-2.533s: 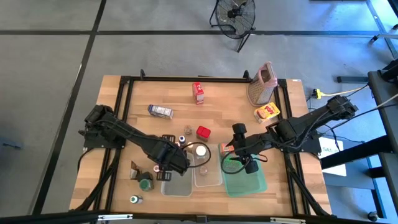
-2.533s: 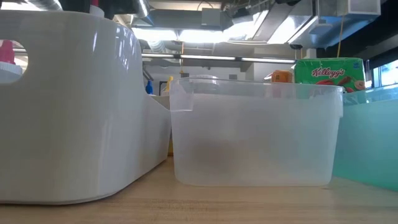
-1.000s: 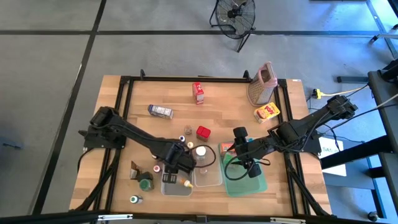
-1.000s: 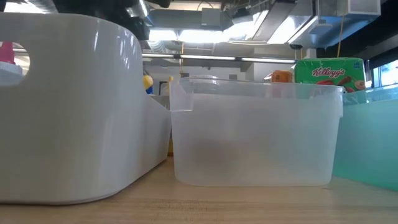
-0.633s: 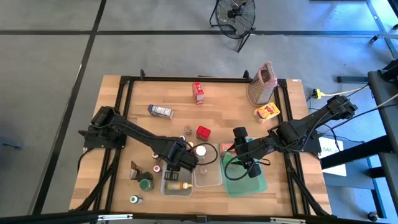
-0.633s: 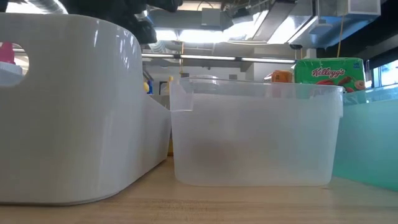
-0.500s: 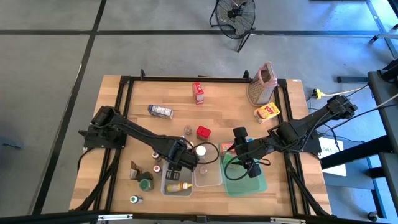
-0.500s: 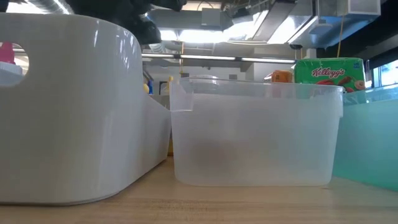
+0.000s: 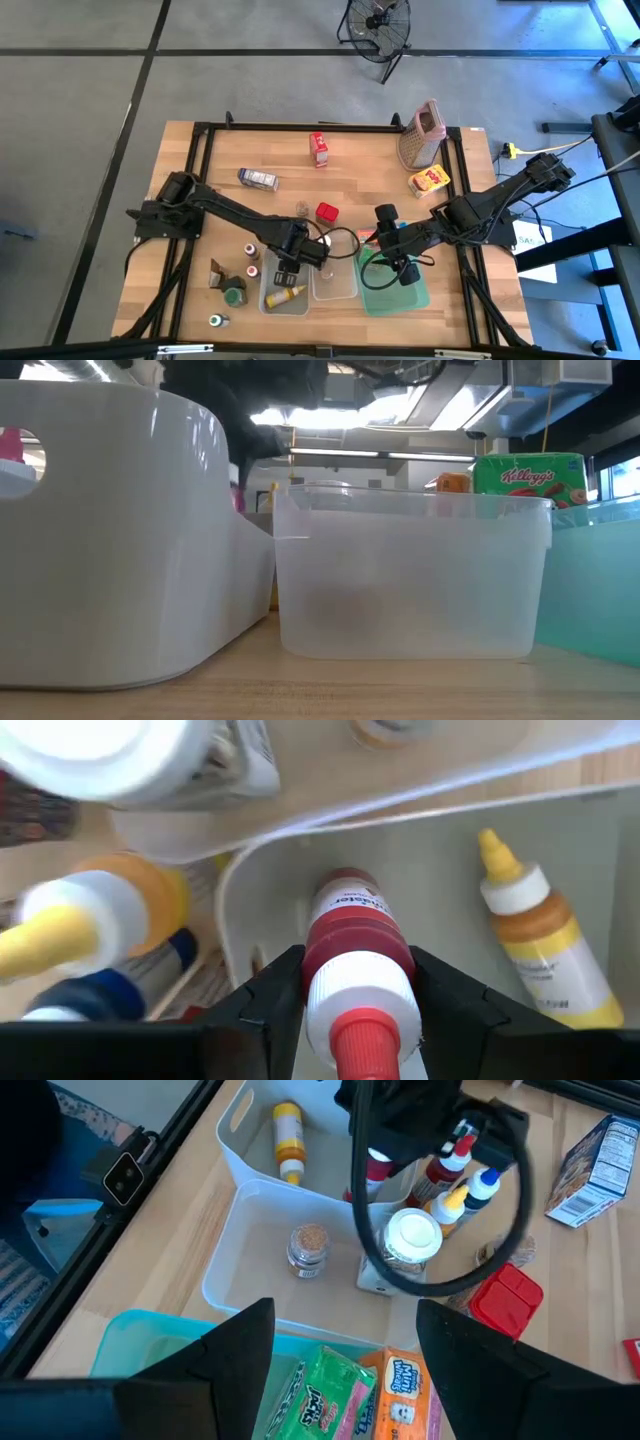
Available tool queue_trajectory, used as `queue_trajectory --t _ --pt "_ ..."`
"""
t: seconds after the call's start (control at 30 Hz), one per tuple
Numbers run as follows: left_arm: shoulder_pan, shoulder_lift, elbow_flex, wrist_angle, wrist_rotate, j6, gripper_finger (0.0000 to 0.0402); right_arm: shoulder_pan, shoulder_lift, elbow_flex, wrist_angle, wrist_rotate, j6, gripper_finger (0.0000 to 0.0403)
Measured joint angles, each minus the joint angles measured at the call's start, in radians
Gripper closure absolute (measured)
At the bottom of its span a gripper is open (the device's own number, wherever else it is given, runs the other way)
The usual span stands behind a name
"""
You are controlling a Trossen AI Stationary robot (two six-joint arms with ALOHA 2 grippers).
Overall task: Pick & Place Kitchen Items
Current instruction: Put the red food coloring bottle into the gray bin
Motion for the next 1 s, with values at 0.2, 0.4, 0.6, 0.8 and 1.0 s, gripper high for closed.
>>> queue_trajectory --t 0.2,0.4,0.6,0.8,1.0 --pt "-0.001 0.027 0.0 0.01 0.032 0.03 0.0246 0.0 0.0 0.0 0.001 0.0 0.0 0.0155" --pt "-0.001 0.027 0.0 0.047 0.029 0.055 0.022 0.0 0.0 0.0 0.001 0.0 0.0 0.0155" --pt "-0.001 0.027 0.0 0.06 0.029 0.056 0.0198 0.0 0.0 0.0 0.001 0.0 0.0 0.0155" --pt "-0.001 0.027 0.0 0.073 0.052 0.053 0.0173 0.0 0.0 0.0 0.001 0.0 0.0 0.0155" --pt "0.0 0.025 0.0 0.071 0.029 0.048 0.0165 0.0 0.0 0.0 0.001 0.0 0.0 0.0155"
